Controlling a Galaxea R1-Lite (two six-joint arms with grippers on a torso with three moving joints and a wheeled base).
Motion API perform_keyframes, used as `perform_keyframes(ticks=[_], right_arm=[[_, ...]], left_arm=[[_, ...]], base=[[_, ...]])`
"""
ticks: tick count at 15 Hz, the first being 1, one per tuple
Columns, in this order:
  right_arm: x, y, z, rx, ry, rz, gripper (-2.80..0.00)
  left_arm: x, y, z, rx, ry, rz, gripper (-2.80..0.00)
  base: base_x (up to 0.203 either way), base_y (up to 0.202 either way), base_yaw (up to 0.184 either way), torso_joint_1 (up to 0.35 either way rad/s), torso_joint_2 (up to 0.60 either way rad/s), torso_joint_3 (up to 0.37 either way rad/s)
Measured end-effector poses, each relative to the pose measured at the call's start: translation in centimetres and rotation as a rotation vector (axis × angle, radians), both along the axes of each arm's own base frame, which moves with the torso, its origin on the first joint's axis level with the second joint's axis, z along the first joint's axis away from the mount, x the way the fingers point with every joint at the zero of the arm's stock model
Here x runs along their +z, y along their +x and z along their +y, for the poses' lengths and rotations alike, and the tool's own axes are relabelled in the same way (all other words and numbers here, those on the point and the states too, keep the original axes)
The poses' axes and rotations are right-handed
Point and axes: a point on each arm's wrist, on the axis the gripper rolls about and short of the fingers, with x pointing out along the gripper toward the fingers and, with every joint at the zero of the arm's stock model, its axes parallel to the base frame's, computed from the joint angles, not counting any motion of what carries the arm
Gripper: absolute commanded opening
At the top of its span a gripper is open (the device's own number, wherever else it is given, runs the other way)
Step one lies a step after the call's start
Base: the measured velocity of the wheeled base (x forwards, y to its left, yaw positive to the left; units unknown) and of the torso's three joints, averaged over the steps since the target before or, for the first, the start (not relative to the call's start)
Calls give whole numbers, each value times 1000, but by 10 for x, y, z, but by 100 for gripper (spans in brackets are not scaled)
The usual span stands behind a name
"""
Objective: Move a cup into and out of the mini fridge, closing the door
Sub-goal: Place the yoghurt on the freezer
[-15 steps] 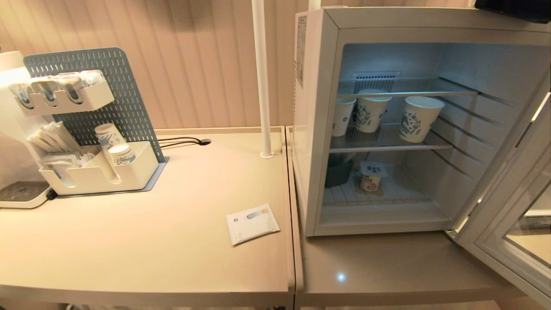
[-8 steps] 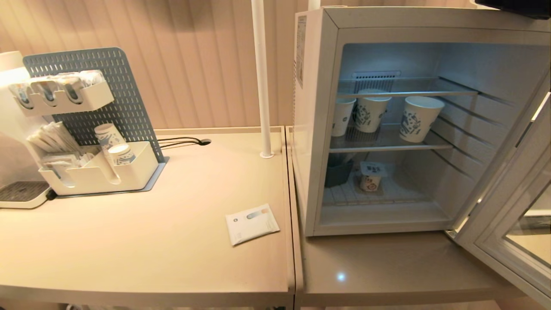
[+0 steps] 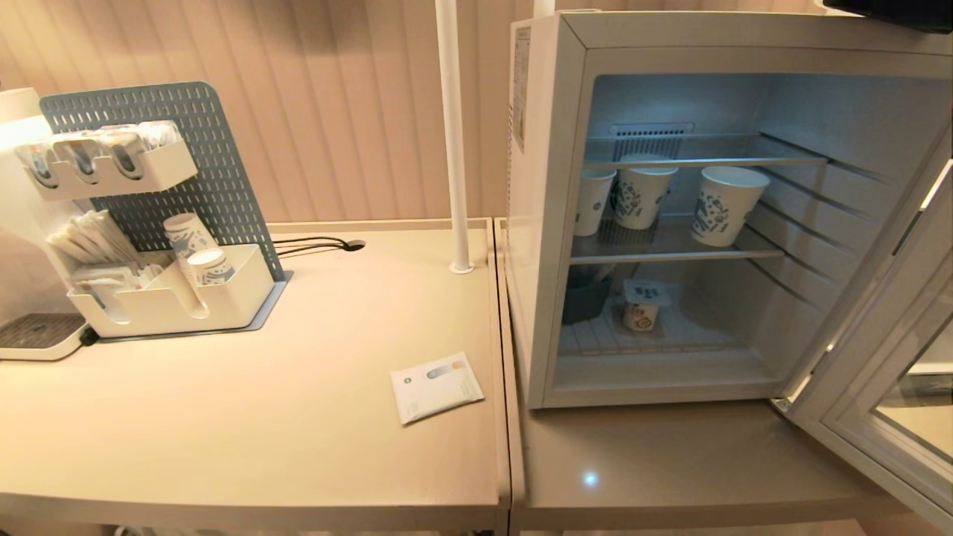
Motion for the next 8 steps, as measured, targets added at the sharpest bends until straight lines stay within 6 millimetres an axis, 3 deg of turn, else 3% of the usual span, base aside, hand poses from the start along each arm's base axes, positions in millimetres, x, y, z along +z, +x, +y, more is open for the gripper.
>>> perform_keyframes(ticks=[8], right_arm=[[-6,-1,0,3,-6,54,-280]], left_arm=[[0,0,0,0,0,0,-280]], base=[[0,0,0,0,0,0]])
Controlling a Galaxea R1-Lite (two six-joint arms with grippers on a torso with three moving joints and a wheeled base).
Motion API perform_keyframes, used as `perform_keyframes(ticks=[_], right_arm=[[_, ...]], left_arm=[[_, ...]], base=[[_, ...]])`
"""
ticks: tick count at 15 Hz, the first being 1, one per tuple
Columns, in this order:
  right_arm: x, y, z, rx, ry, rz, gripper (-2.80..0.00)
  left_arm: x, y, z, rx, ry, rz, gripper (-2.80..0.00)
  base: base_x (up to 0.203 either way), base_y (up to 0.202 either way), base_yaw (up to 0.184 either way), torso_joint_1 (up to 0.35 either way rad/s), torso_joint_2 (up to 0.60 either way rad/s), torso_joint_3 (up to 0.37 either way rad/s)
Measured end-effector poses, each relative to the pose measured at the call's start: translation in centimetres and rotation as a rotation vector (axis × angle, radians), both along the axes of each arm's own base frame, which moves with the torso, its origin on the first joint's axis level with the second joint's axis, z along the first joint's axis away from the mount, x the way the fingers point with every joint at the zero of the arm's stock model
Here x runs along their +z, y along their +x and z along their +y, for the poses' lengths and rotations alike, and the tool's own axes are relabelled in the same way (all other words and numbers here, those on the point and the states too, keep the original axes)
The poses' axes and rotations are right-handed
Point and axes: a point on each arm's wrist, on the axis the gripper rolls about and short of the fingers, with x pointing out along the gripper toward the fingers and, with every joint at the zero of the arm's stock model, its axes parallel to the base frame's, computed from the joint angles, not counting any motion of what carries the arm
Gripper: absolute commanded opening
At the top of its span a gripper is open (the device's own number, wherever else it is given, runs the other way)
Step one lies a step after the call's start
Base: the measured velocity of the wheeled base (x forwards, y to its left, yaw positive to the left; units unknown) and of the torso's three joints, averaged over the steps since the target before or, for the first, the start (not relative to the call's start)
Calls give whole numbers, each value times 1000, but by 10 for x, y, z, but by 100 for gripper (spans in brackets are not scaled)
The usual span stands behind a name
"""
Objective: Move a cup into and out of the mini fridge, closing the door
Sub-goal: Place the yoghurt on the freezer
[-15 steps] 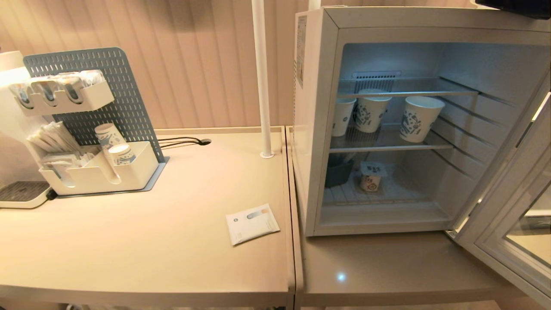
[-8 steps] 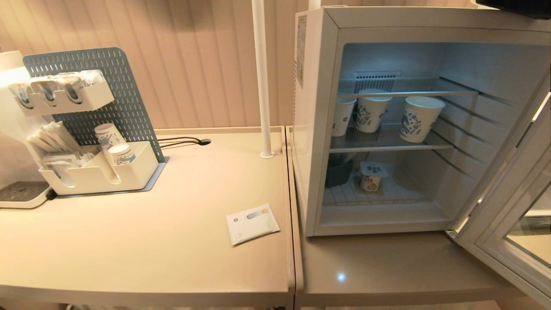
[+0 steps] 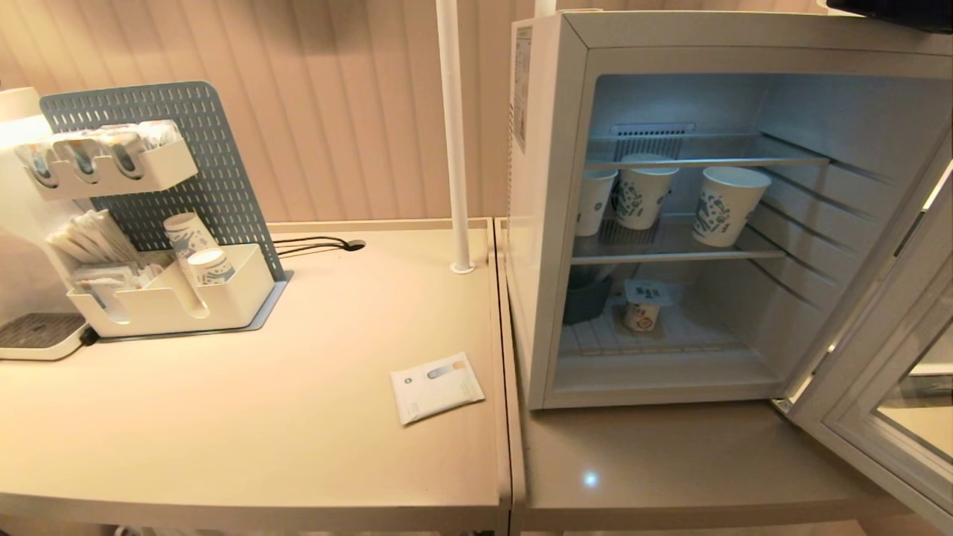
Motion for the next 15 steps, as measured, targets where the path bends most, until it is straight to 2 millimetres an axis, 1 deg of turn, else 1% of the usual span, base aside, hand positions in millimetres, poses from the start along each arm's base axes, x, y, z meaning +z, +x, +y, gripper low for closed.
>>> perform_keyframes(ticks=[3,5,15], right_arm=[[-4,-2,0,2,-8,45,-280],[-3,-4,-1,3,-10,54,-280],[-1,-8,-1,8,-13,53,-280]], left_arm=[[0,0,0,-1,-1,-1,-280],[0,0,0,0,-1,0,-280],[0,0,0,0,0,0,-280]], base=[[0,0,0,0,0,0],[0,0,0,0,0,0],[0,0,0,0,0,0]])
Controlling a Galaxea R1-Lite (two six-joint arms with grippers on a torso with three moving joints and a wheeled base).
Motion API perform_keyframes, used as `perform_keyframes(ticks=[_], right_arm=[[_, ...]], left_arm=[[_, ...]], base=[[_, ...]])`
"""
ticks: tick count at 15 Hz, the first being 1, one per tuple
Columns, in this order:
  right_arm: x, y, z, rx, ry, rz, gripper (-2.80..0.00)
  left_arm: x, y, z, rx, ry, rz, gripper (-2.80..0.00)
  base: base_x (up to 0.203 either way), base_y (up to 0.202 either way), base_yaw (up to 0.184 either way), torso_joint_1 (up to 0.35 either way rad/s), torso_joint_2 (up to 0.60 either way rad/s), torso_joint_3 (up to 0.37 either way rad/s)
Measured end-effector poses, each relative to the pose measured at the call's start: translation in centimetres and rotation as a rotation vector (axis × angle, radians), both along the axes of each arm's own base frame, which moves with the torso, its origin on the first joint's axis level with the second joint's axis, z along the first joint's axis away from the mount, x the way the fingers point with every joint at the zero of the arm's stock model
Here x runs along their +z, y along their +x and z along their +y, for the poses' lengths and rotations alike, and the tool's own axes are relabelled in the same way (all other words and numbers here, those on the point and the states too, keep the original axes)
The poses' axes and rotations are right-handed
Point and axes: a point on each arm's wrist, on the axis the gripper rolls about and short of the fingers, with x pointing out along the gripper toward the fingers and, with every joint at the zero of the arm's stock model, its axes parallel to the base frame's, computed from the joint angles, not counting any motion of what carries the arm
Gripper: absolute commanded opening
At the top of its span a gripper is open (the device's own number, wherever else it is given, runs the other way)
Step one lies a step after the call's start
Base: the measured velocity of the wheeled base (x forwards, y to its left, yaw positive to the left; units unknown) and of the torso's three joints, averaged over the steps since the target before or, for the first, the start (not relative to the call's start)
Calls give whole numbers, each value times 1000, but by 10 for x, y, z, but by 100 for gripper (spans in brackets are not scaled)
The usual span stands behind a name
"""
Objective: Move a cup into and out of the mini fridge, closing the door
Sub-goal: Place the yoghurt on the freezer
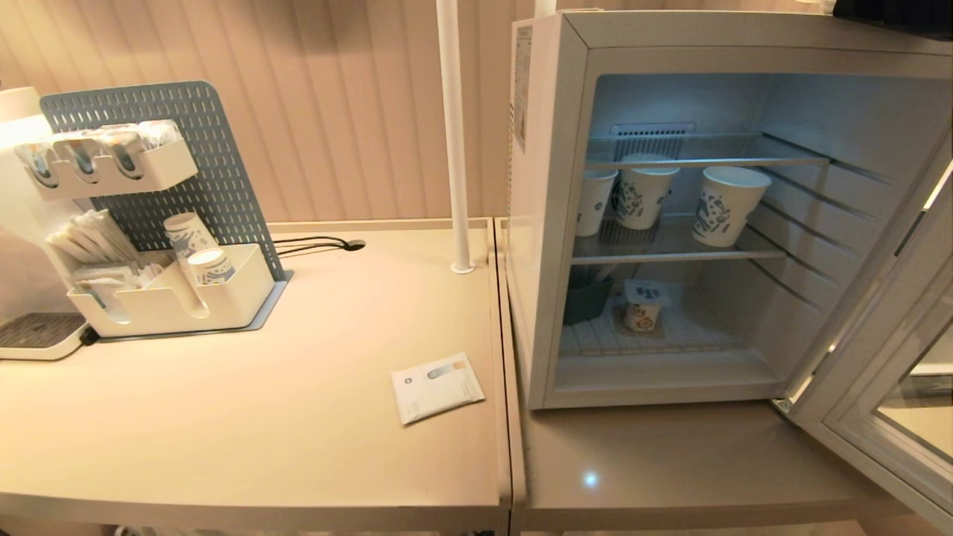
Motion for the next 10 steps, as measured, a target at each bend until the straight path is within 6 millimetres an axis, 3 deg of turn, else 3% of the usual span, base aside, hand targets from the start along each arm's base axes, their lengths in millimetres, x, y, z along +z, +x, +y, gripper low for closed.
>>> perform_keyframes(ticks=[10], right_arm=[[-1,-2,4,11,-4,5,-280]], left_arm=[[0,0,0,-1,0,0,-280]], base=[[0,0,0,0,0,0]])
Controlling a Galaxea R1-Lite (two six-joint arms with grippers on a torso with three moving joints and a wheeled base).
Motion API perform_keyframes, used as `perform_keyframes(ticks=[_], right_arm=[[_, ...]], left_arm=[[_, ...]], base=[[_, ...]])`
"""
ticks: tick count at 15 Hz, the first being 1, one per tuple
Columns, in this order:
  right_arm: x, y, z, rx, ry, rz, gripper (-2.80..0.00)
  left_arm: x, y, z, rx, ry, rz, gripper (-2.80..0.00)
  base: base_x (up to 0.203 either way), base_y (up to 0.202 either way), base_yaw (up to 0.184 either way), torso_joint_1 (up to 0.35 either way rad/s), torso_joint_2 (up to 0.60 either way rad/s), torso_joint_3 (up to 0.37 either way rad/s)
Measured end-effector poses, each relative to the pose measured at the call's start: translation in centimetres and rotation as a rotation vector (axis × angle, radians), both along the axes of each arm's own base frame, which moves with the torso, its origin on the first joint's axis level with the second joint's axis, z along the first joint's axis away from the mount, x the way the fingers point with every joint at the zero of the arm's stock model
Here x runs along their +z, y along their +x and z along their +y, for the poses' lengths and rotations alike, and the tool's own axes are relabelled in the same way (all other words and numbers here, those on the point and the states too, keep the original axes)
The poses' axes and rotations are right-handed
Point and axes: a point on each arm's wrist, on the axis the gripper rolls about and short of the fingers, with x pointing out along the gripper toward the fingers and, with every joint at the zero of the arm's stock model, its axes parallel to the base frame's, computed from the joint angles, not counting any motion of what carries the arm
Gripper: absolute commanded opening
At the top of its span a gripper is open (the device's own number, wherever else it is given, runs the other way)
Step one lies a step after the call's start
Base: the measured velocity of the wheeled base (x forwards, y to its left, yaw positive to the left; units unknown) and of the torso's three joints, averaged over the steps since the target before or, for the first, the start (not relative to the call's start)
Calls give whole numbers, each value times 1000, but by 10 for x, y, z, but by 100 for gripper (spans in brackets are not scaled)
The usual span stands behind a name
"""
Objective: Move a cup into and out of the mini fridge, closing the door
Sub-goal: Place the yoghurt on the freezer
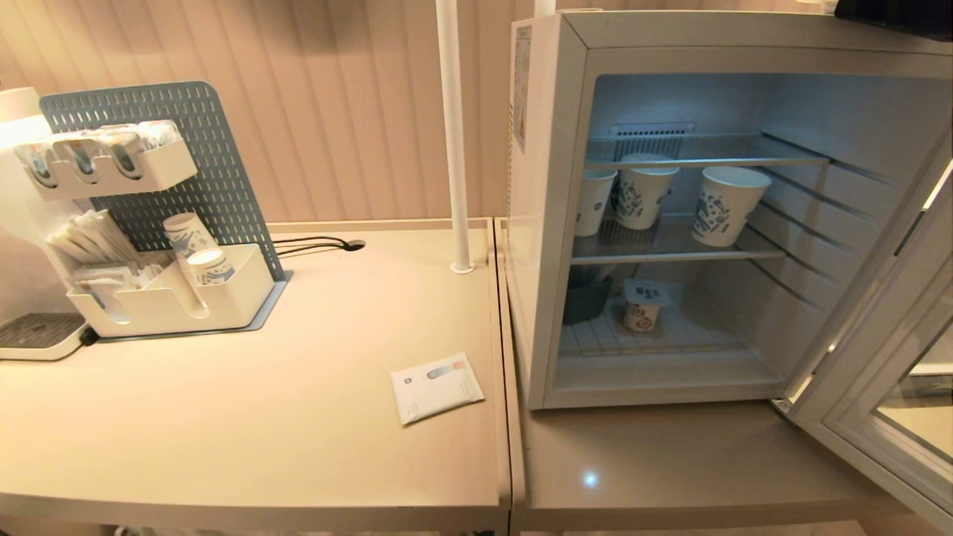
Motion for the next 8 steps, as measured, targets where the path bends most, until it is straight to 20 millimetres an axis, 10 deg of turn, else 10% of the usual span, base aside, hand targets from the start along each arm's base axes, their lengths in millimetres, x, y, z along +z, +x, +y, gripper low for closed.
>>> perform_keyframes(ticks=[8], right_arm=[[-4,1,2,-6,-9,11,-280]], left_arm=[[0,0,0,0,1,0,-280]], base=[[0,0,0,0,0,0]])
